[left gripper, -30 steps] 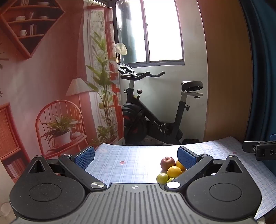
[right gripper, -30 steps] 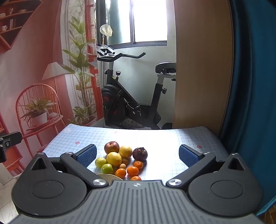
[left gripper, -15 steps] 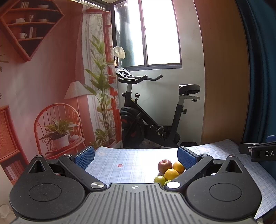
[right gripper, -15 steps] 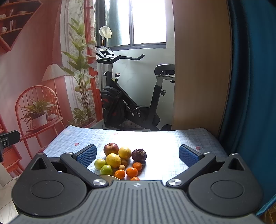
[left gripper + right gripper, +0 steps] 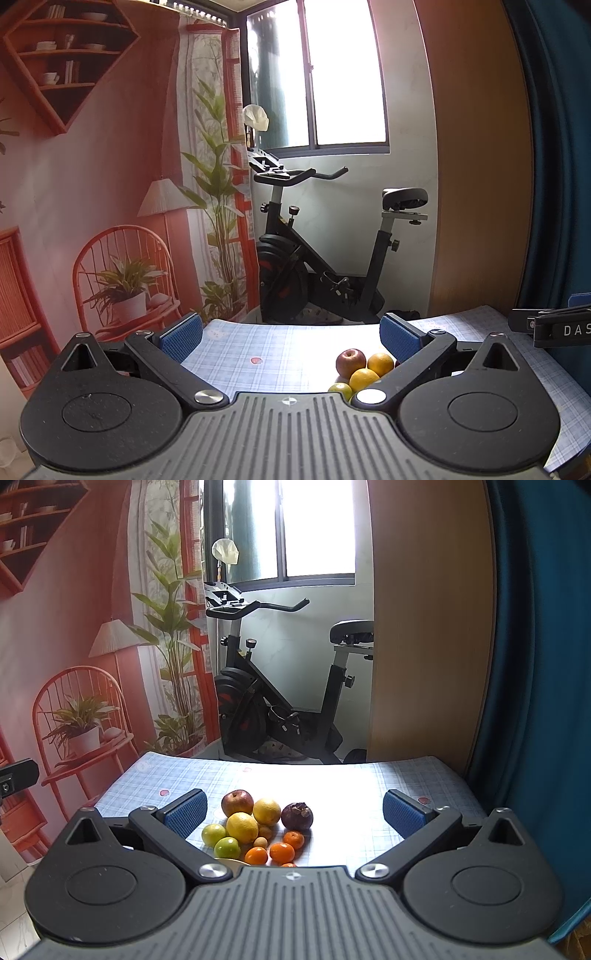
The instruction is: Organize fruits
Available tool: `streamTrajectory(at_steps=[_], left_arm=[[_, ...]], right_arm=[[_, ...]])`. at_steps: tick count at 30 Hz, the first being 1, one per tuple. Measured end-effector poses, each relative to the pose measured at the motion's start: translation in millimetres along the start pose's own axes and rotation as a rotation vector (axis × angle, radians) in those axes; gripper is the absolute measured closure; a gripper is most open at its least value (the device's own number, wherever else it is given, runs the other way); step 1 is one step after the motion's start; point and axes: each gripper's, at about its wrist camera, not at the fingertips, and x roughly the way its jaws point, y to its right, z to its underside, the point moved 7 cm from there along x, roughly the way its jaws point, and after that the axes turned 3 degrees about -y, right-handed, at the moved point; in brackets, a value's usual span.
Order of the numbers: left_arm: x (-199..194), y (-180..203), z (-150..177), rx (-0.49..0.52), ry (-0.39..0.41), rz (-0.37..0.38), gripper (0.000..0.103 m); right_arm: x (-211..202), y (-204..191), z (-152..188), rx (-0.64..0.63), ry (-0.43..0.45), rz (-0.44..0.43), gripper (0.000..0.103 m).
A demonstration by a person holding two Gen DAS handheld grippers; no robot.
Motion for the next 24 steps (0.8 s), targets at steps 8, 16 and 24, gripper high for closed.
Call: streamTrajectory(at_steps=[8, 16, 24], left_arm=[[-3.8, 2.7, 1.6, -0.002, 0.012, 0.002, 0.0], [-5.6, 0.8, 2.4, -0.007, 0.016, 0.001, 0.0], [-7.3, 0.0, 0.0, -0.011, 0.02, 0.007, 0.0]], right_arm=[[-1.2, -0.5, -2.4, 0.002, 0.002, 0.0, 0.0], [-2.9, -1.4, -3.8, 0.002, 0.005, 0.001, 0.0], [-4.6, -3.4, -5.9, 0.002, 0.006, 0.0, 0.0]])
